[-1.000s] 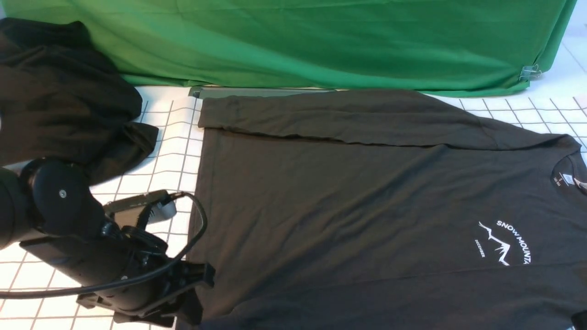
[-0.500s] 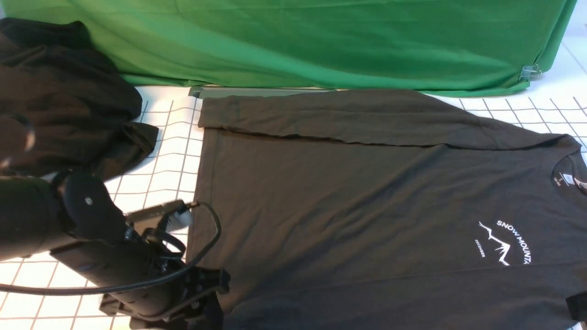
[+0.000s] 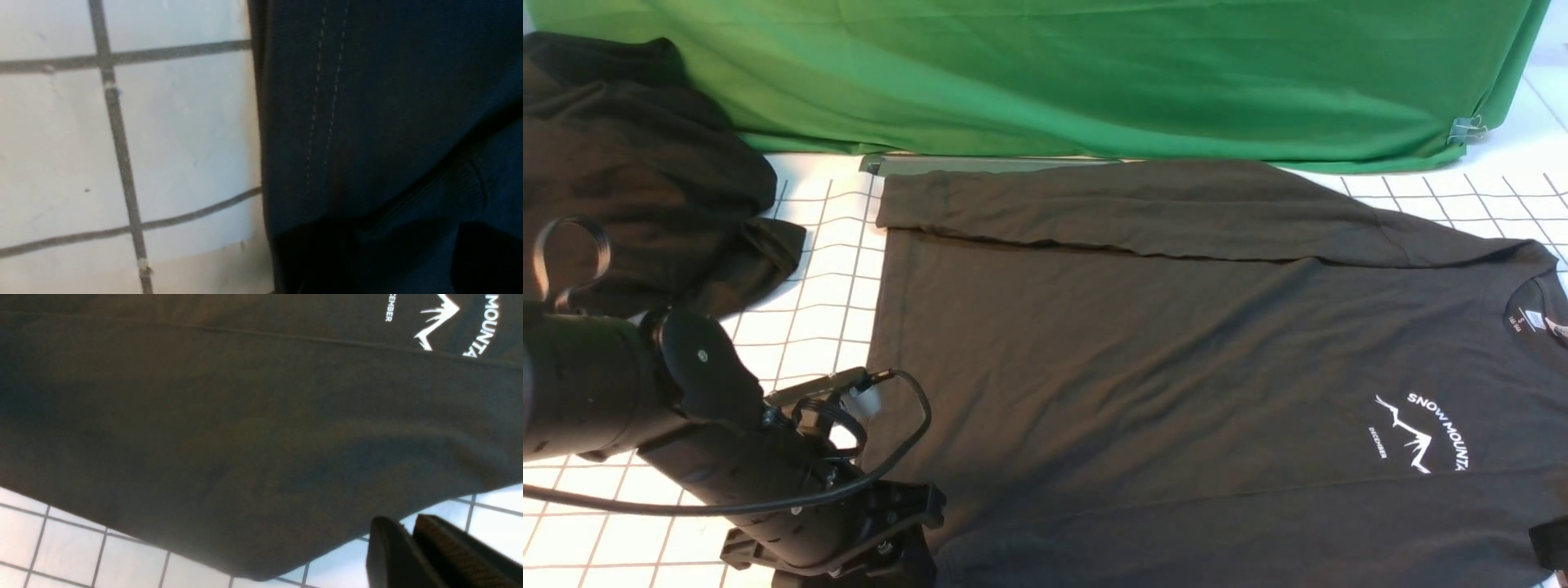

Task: Fold a long-sleeved shirt over a white checkered tablecloth.
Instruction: 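Grasp the left edge of the dark T-shirt lying flat on the table, then fold the left side of the black T-shirt inward over its body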

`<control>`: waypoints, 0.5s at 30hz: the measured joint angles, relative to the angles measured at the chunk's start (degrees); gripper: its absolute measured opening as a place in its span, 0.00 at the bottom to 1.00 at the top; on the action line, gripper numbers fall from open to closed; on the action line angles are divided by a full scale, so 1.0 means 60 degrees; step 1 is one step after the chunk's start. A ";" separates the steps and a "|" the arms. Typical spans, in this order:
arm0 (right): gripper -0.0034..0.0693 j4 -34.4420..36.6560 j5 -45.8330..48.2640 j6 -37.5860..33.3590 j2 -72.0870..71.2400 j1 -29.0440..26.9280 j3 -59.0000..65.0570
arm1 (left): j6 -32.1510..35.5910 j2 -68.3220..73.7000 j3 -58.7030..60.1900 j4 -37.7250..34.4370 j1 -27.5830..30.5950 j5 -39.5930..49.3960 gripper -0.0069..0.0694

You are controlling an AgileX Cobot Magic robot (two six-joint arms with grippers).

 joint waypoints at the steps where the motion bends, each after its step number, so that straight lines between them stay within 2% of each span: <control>1: 0.16 0.0000 0.0000 0.0000 0.0000 0.0000 0.0000 | 0.0020 0.0009 -0.0019 0.0009 0.0000 0.0019 0.59; 4: 0.16 0.0000 0.0000 0.0000 0.0000 0.0000 0.0000 | 0.0155 0.0009 -0.0019 0.0037 0.0000 0.0021 0.55; 9: 0.17 0.0000 0.0000 0.0000 0.0000 0.0000 0.0000 | 0.0396 -0.0034 0.0031 0.0148 0.0000 -0.0106 0.23; 11: 0.18 0.0000 0.0000 0.0000 0.0000 0.0000 0.0000 | 0.0407 -0.0120 0.0042 0.0123 0.0000 -0.0106 0.15; 15: 0.19 0.0000 0.0000 0.0000 0.0000 0.0000 0.0000 | 0.0415 -0.0669 0.0070 0.0070 0.0000 -0.0086 0.11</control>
